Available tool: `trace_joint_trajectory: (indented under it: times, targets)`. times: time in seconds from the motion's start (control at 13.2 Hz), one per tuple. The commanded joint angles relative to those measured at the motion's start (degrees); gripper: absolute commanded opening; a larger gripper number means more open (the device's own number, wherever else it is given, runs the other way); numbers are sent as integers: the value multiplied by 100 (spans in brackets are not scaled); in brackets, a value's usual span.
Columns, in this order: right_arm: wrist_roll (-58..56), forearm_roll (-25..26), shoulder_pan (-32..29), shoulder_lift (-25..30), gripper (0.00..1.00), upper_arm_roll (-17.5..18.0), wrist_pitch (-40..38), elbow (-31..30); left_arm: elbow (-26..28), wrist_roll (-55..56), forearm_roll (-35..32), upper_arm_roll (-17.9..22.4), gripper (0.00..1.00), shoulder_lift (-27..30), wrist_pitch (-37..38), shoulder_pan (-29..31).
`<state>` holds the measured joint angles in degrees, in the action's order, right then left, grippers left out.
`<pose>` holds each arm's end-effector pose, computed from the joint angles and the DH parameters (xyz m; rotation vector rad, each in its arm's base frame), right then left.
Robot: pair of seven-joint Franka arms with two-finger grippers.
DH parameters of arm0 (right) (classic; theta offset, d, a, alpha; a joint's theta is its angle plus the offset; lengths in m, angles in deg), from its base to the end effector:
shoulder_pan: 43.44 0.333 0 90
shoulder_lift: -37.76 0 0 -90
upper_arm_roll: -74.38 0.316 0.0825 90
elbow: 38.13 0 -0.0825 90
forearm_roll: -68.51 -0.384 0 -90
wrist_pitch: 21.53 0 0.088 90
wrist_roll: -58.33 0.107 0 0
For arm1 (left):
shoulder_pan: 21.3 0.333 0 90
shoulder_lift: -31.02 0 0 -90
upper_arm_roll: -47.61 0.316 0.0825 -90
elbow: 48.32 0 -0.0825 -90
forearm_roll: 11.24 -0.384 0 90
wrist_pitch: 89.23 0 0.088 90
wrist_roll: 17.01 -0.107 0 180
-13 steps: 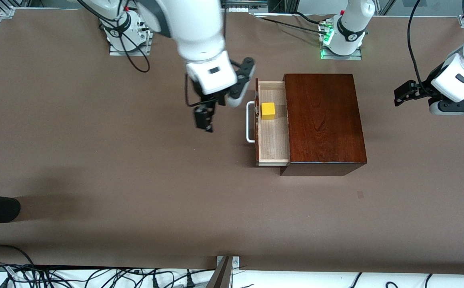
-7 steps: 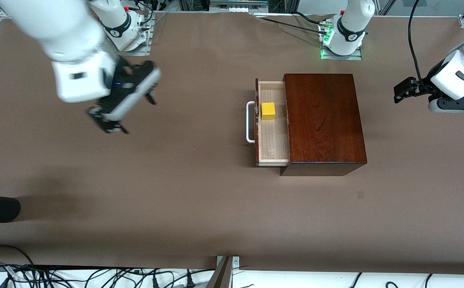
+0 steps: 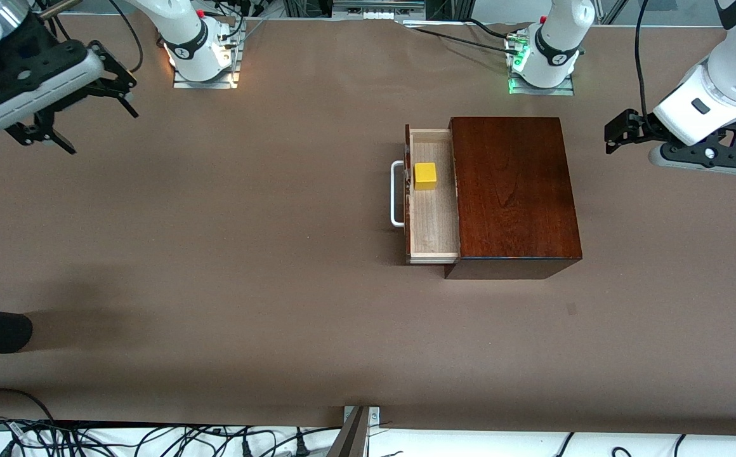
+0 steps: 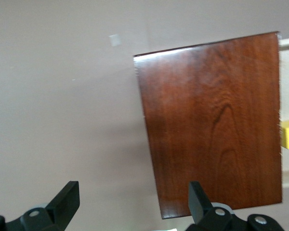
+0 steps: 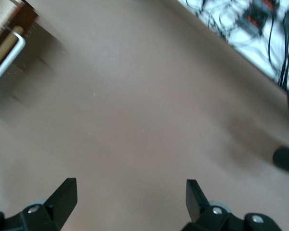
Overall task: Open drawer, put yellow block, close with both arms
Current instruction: 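Raise the right gripper away from the drawer toward its rest pose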
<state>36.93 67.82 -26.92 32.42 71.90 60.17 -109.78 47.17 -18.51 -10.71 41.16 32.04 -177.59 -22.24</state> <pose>0.5460 0.1397 0.7074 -2.9864 -0.9585 -0.1296 0.5376 -0.0712 0.5869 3.1260 -0.2424 -0.1679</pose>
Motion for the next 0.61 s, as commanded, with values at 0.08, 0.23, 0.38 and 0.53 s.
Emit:
trace_joint_trajectory:
  times: [0.08, 0.23, 0.38, 0.53]
  targets:
    - [215, -150, -429, 1226, 100, -25, 801, -2155, -224, -465, 667, -49, 100, -329, 117, -72]
    - [572, -115, -430, 1404, 100, -209, 1232, -2773, -478, -780, 816, -277, 100, -679, 161, -248]
    - [1013, -62, -439, 1352, 100, -271, 1322, -2959, -567, -1062, 799, -515, 100, -821, 161, -467]
    - [1399, -27, -447, 1343, 100, -359, 1366, -3065, -585, -1169, 800, -560, 100, -901, 152, -809]
